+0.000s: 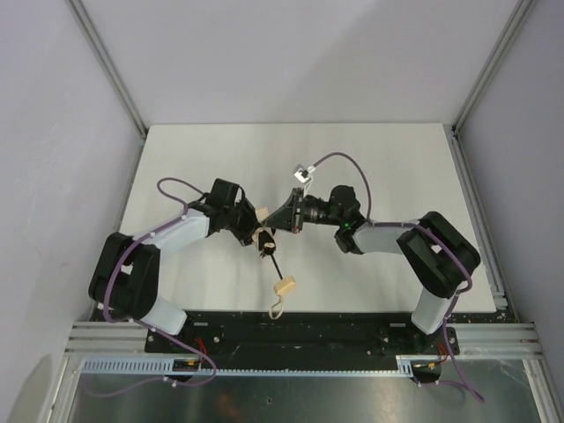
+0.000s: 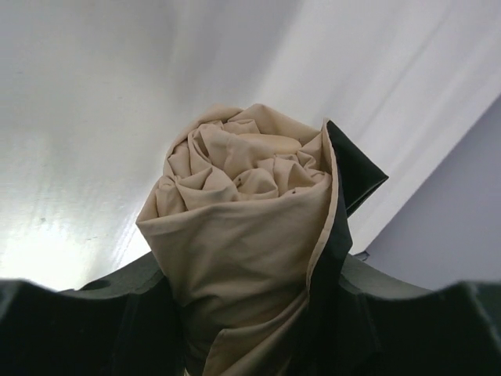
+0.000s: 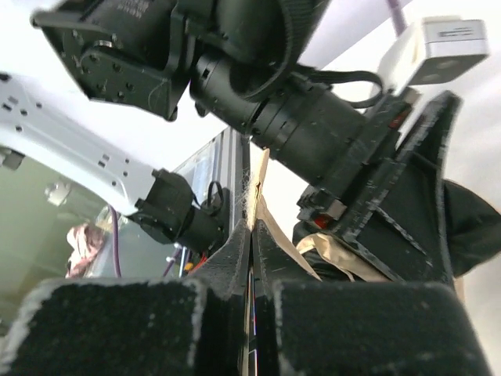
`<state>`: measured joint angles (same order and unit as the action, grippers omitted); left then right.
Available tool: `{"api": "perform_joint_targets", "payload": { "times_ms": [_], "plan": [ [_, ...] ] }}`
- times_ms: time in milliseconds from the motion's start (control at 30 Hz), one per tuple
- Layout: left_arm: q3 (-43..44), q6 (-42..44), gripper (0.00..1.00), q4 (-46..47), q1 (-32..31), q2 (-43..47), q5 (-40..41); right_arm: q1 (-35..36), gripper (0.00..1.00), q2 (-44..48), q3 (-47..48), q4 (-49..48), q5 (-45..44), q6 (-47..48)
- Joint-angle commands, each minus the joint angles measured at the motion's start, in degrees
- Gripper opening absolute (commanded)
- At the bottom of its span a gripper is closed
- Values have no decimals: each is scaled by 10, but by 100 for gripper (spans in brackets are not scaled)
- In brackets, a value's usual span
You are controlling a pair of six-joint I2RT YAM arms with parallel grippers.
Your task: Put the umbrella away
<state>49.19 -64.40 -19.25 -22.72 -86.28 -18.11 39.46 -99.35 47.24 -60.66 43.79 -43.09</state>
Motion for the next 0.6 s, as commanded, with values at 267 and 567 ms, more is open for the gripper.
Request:
{"api": "perform_joint_targets", "payload": {
  "times_ms": [267,567],
  "plan": [
    [-2,49,0,-64,3,-2,47,81,0,-19,92,177,-47,282],
    [29,77,0,-82,4,-19,29,130,0,3,113,378,-118,461]
  ]
}}
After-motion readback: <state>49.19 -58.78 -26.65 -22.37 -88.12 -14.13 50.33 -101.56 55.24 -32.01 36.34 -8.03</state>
